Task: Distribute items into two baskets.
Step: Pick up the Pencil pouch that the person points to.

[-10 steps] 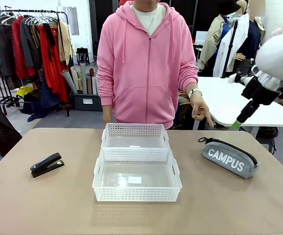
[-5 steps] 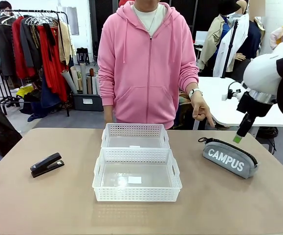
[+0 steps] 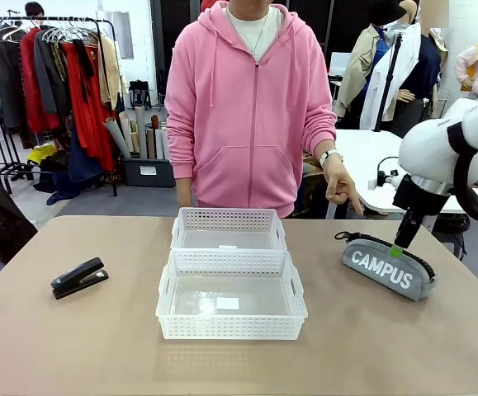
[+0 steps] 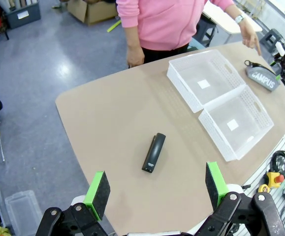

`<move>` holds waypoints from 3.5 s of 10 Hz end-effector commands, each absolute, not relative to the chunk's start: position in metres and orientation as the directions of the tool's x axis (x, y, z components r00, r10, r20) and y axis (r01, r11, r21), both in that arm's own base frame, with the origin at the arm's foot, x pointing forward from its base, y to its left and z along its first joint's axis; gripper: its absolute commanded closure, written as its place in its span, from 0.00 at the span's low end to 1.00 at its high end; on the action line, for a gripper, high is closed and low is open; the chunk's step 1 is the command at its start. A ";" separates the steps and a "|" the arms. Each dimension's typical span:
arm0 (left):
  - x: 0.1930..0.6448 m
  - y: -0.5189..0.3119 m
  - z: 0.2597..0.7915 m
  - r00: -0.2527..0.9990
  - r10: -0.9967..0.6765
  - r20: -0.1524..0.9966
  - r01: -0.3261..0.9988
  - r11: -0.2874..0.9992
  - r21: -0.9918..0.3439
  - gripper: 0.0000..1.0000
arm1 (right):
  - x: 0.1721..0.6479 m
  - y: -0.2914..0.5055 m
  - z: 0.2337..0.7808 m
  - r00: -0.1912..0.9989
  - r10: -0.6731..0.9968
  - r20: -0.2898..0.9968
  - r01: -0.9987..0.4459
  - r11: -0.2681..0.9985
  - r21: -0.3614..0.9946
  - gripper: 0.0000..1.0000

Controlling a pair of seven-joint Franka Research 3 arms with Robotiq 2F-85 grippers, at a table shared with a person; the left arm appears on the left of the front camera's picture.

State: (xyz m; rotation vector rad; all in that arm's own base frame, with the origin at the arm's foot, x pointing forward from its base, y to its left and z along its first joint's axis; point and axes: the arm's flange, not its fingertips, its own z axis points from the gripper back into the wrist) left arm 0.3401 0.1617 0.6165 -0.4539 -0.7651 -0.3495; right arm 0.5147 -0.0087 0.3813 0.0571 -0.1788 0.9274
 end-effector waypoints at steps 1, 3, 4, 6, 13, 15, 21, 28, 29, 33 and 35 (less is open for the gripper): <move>0.341 0.162 0.615 0.657 -0.142 0.740 0.479 0.837 -0.265 0.00 | 0.514 -0.011 0.364 0.545 0.813 0.206 -0.827 0.562 -0.032 0.00; 0.341 0.162 0.615 0.657 -0.142 0.740 0.479 0.837 -0.265 0.00 | 0.516 -0.009 0.351 0.547 0.813 0.200 -0.828 0.561 -0.014 0.00; 0.341 0.162 0.615 0.657 -0.142 0.740 0.479 0.837 -0.265 0.00 | 0.516 -0.009 0.345 0.548 0.814 0.192 -0.830 0.558 0.000 0.00; 0.341 0.162 0.615 0.657 -0.142 0.740 0.479 0.837 -0.265 0.00 | 0.518 -0.006 0.331 0.561 0.809 0.177 -0.825 0.565 0.035 0.00; 0.341 0.162 0.615 0.657 -0.142 0.740 0.479 0.837 -0.265 0.00 | 0.518 -0.011 0.333 0.567 0.799 0.201 -0.820 0.569 0.051 0.78; 0.341 0.162 0.615 0.657 -0.142 0.740 0.479 0.837 -0.265 0.00 | 0.518 -0.011 0.333 0.564 0.802 0.196 -0.822 0.567 0.049 1.00; 0.341 0.162 0.615 0.657 -0.142 0.740 0.479 0.837 -0.265 0.00 | 0.519 -0.013 0.336 0.564 0.800 0.206 -0.822 0.568 0.046 1.00; 0.341 0.162 0.615 0.657 -0.142 0.740 0.479 0.837 -0.265 0.00 | 0.508 -0.005 0.416 0.470 0.850 0.239 -0.875 0.484 0.001 1.00; 0.341 0.162 0.615 0.657 -0.142 0.740 0.479 0.837 -0.265 0.00 | 0.504 -0.004 0.439 0.445 0.858 0.256 -0.884 0.467 -0.028 1.00; 0.341 0.162 0.615 0.657 -0.142 0.740 0.479 0.837 -0.265 0.00 | 0.481 0.015 0.521 0.285 0.915 0.285 -0.946 0.317 -0.069 1.00; 0.341 0.162 0.615 0.657 -0.142 0.740 0.479 0.837 -0.265 0.00 | 0.463 0.025 0.551 0.233 0.935 0.269 -0.952 0.276 -0.135 1.00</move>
